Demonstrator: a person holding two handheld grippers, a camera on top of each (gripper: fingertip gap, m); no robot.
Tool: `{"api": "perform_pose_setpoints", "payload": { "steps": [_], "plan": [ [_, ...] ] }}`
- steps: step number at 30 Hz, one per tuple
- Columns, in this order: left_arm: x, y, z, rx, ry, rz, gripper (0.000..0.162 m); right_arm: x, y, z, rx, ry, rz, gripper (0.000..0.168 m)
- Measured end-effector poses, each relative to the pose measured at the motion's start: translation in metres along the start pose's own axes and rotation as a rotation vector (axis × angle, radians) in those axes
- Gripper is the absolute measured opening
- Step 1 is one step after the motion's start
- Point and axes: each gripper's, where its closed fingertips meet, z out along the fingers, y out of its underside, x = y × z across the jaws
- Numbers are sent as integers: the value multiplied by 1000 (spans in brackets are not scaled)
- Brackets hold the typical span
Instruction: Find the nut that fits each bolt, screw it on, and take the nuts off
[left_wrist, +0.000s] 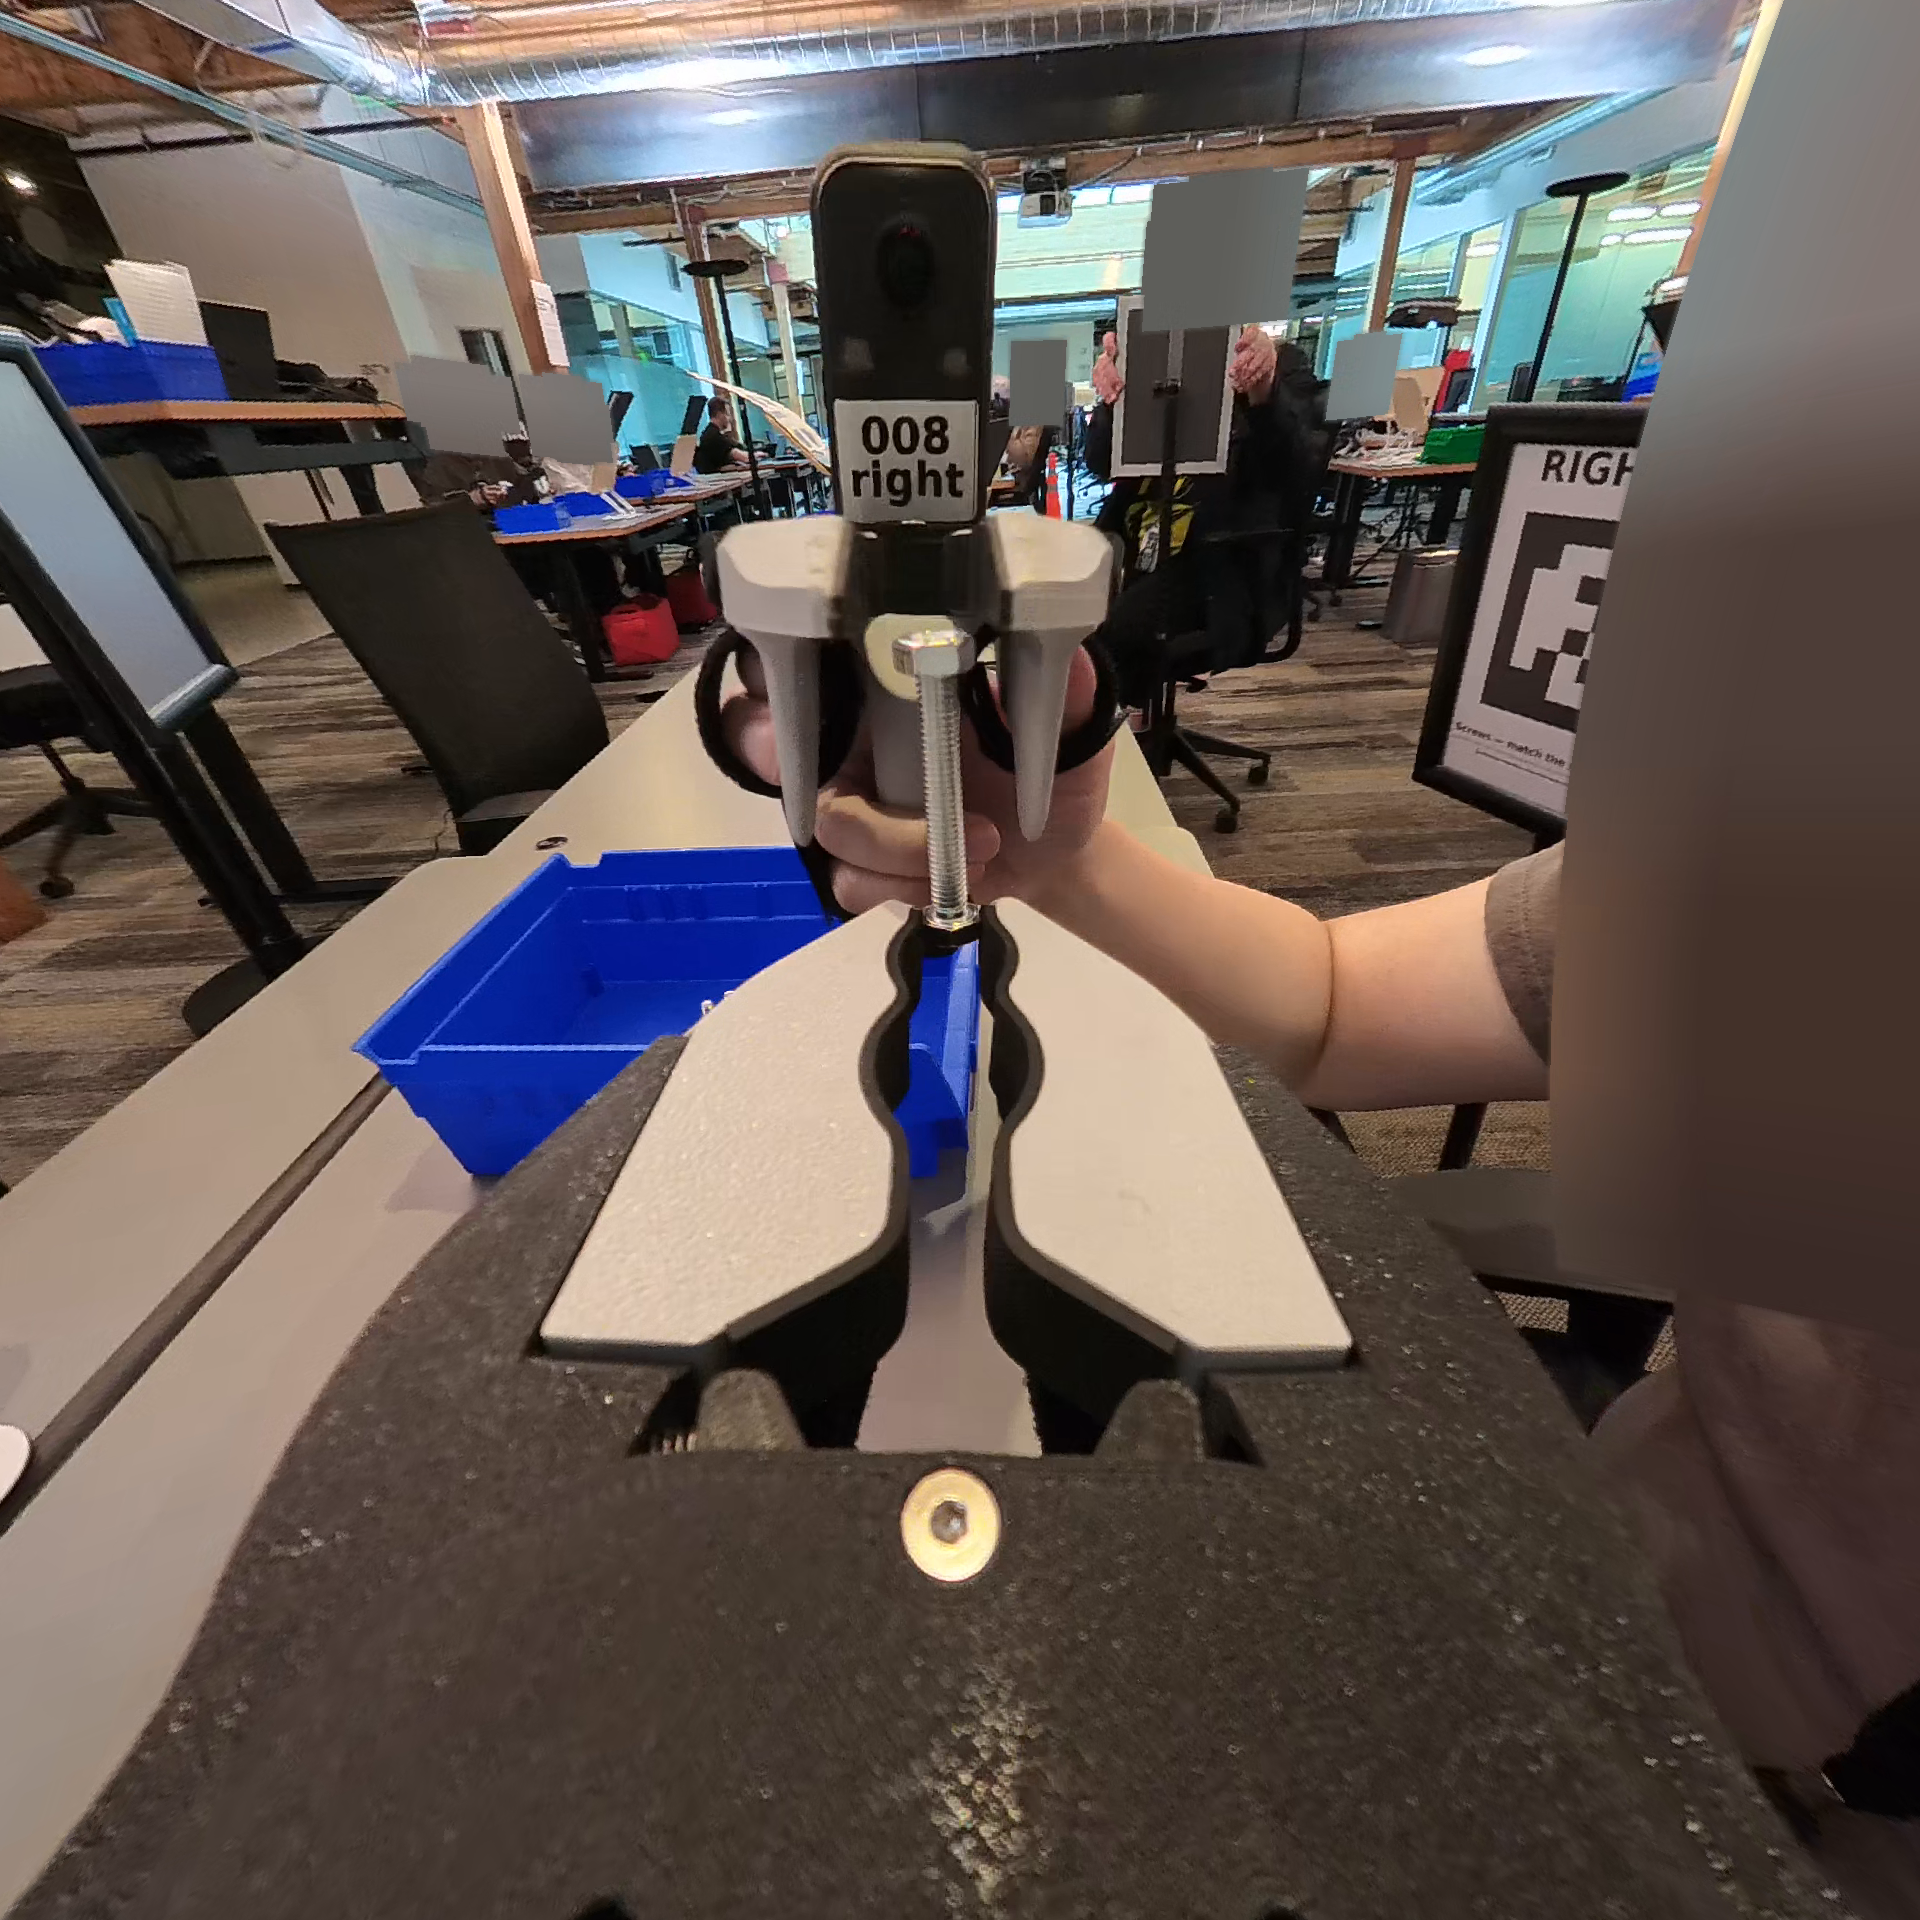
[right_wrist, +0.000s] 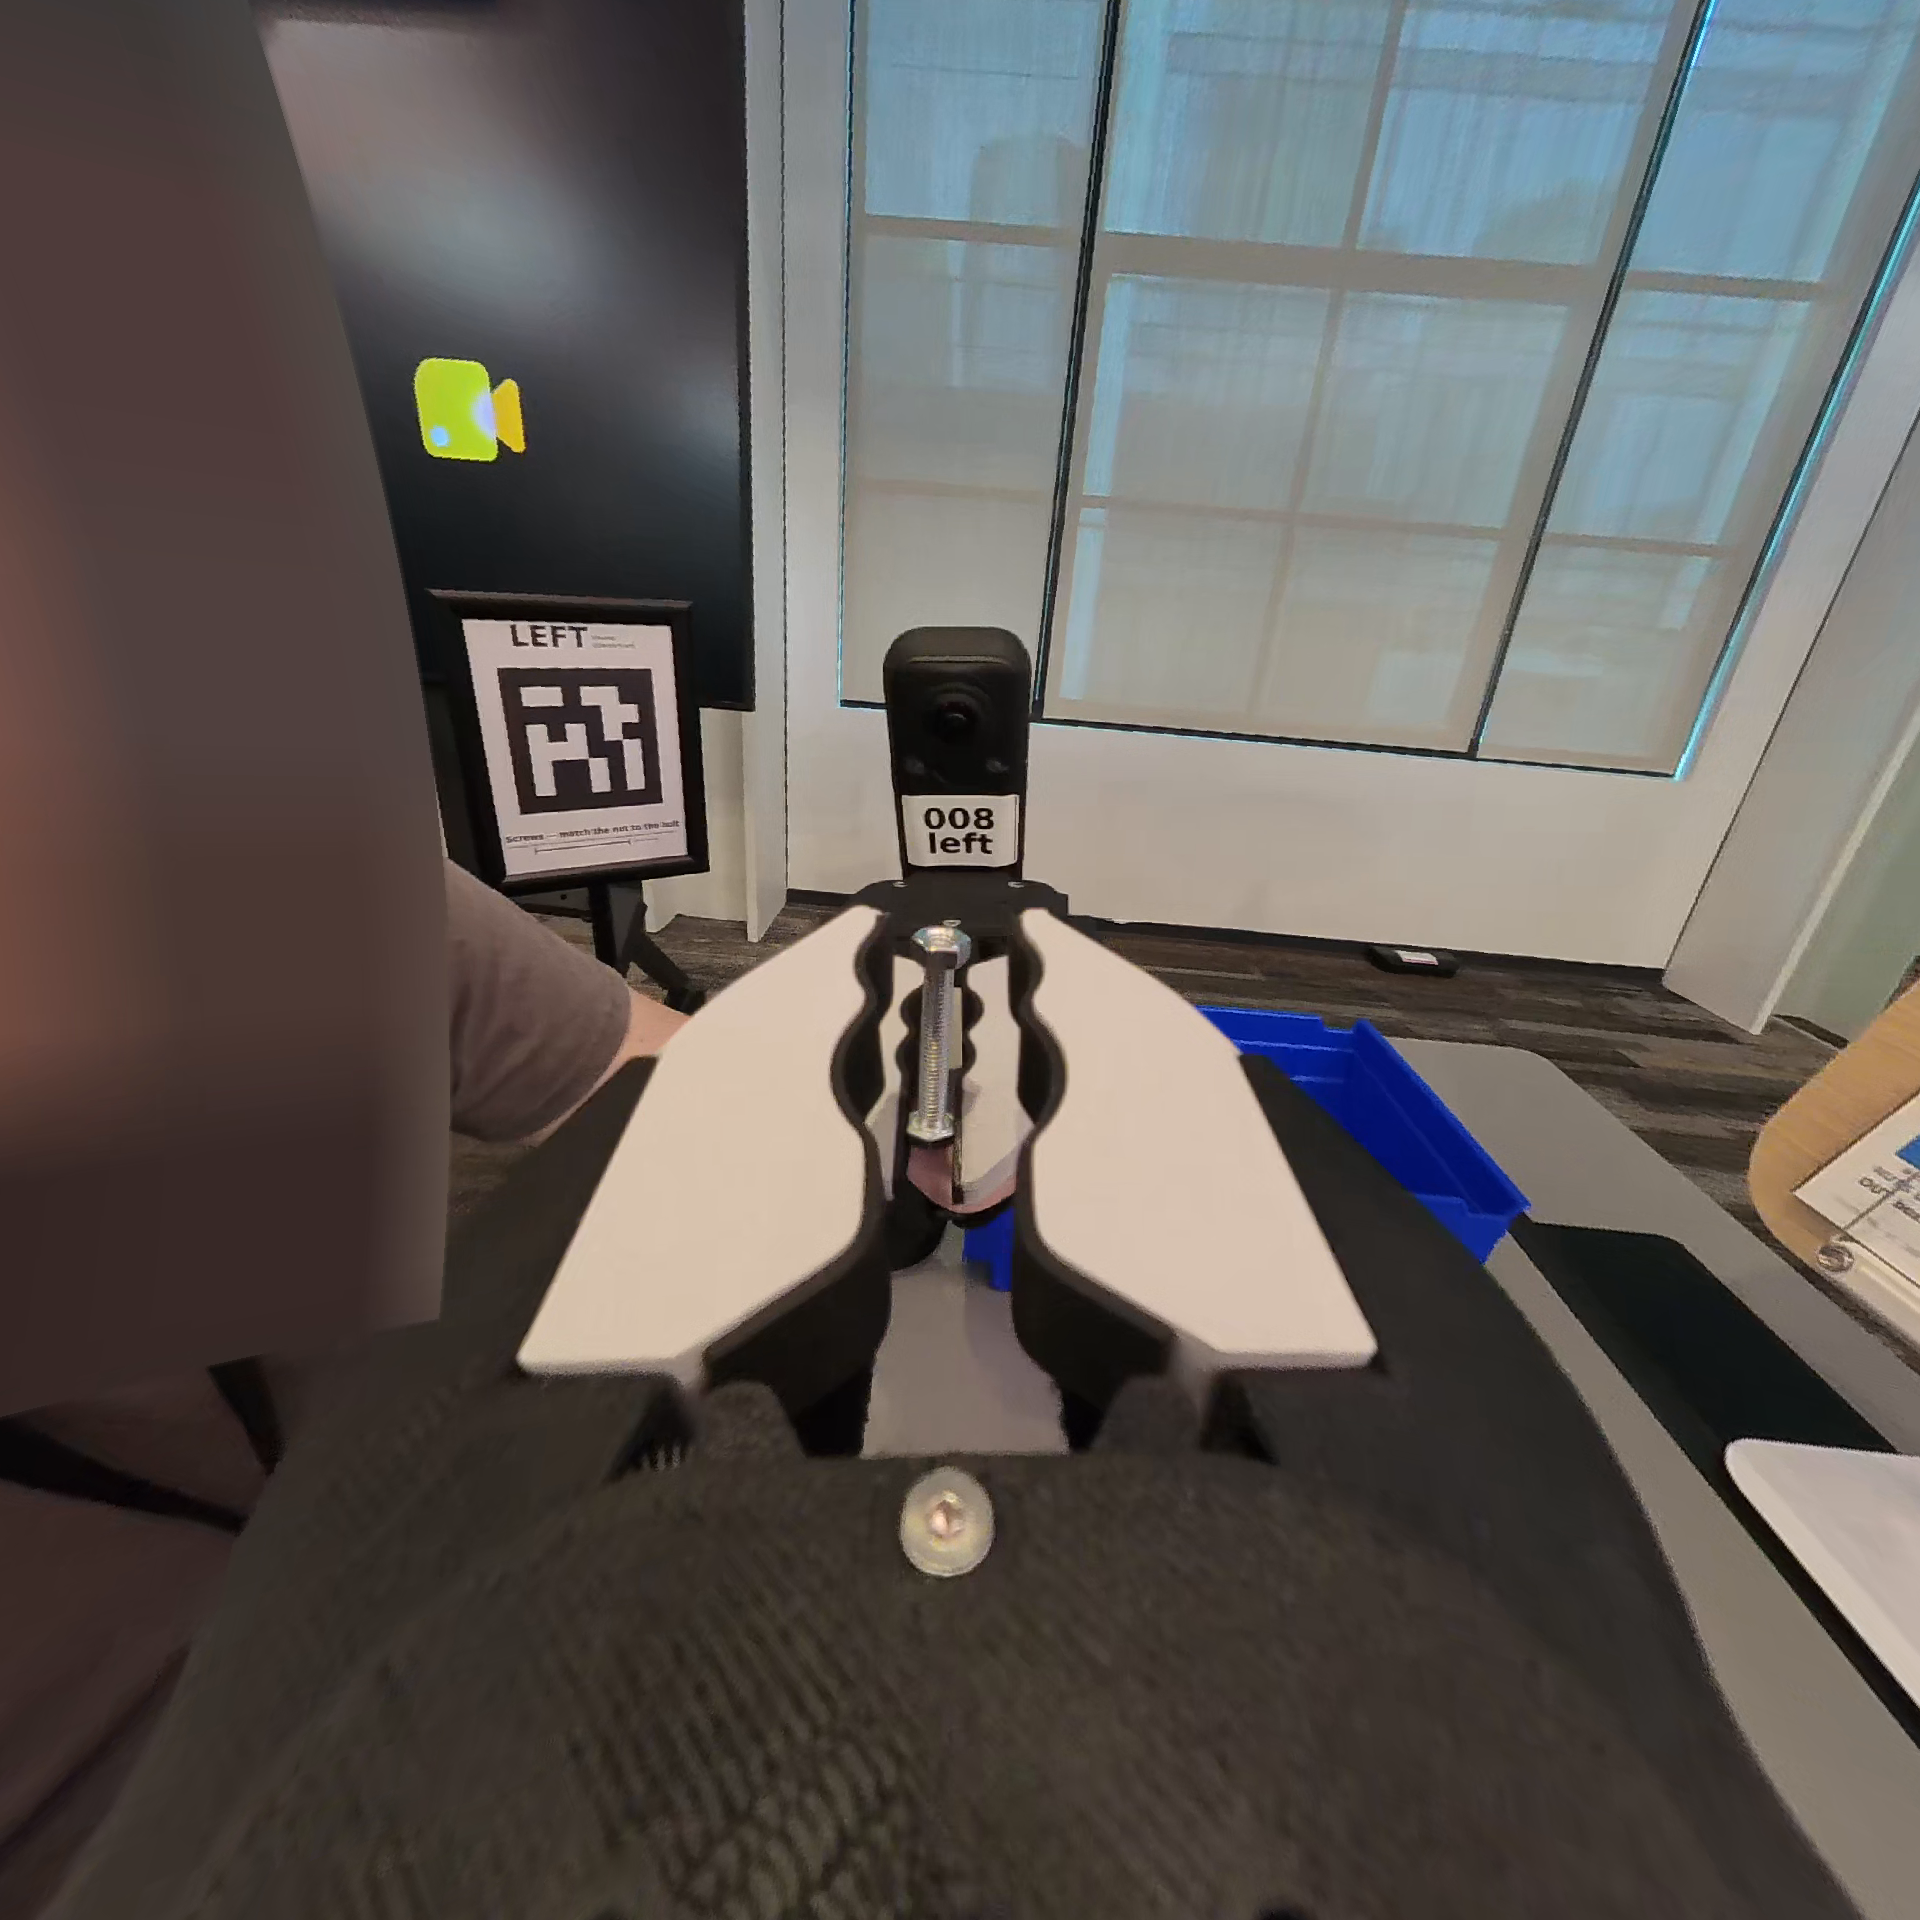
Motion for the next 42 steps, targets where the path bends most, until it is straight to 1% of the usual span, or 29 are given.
{"api": "perform_pose_setpoints", "payload": {
  "steps": [6,9,15,19,20,21,22,27,33,38,42],
  "plan": [
    [0,-1,0,3,2,-3,10,-2,7,5,-41,-6,-2,20],
    [1,0,1,-3,8,-4,10,-4,6,5,-30,-19,-2,13],
    [2,1,1,-2,16,-9,9,-3,5,3,-16,-33,13,12],
    [2,0,1,-4,16,-7,9,-4,5,3,-13,-40,20,12],
    [2,1,1,-4,15,-9,9,-3,5,3,-13,-38,22,16],
    [1,0,1,-1,12,-10,9,-3,5,3,-14,-32,25,24],
    [1,0,0,4,7,-10,10,-2,5,3,-18,-25,25,25],
    [1,-1,0,7,9,-10,10,-1,6,5,-24,-9,7,23],
    [2,-2,-1,7,12,-5,10,7,2,-6,7,-10,44,20],
    [3,-1,0,4,18,-7,10,-3,2,1,-6,-36,21,21],
    [4,-2,1,5,18,-6,10,3,4,-2,-2,-24,38,20]
  ]
}}
